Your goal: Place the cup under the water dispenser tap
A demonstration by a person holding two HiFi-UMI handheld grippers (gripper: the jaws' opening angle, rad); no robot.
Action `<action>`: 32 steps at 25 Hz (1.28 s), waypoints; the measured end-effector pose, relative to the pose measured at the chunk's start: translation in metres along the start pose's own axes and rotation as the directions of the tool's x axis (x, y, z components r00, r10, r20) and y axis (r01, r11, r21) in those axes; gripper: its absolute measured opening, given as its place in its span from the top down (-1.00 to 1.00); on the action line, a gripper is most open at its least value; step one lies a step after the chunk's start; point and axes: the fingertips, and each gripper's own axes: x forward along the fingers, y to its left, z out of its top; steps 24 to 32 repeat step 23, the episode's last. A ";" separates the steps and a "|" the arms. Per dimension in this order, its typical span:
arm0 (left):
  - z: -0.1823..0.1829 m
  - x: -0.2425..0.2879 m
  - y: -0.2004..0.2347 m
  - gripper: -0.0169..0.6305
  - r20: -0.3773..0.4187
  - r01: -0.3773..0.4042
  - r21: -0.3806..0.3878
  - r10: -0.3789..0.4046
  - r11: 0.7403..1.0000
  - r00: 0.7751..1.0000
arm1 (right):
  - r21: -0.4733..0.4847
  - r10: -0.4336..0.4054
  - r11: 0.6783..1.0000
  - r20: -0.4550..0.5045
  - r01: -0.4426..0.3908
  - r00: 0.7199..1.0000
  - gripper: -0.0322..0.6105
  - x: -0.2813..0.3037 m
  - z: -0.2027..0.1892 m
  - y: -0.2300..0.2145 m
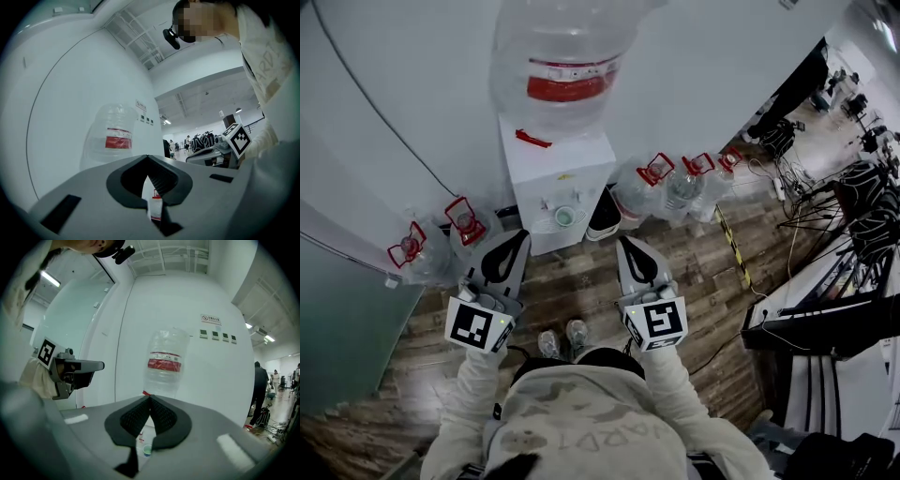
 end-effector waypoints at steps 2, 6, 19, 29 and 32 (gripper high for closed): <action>0.002 -0.001 0.000 0.93 0.008 0.002 0.002 -0.002 1.000 1.000 | -0.008 -0.003 1.000 0.014 0.003 1.000 0.87 -0.002 0.005 0.001; 0.006 -0.005 -0.001 0.93 0.016 0.008 0.002 -0.008 1.000 1.000 | -0.007 -0.013 1.000 0.038 0.013 0.999 0.87 -0.007 0.011 0.005; 0.015 -0.009 -0.002 0.93 0.028 0.028 -0.002 -0.028 1.000 0.999 | -0.020 -0.039 0.999 0.066 0.040 0.997 0.87 -0.013 0.025 0.012; 0.013 -0.015 0.000 0.93 0.025 0.026 -0.002 -0.026 1.000 0.999 | 0.004 -0.051 0.999 0.082 0.051 0.995 0.87 -0.013 0.024 0.017; 0.013 -0.015 0.000 0.93 0.025 0.026 -0.002 -0.026 1.000 0.999 | 0.004 -0.051 0.999 0.082 0.051 0.995 0.87 -0.013 0.024 0.017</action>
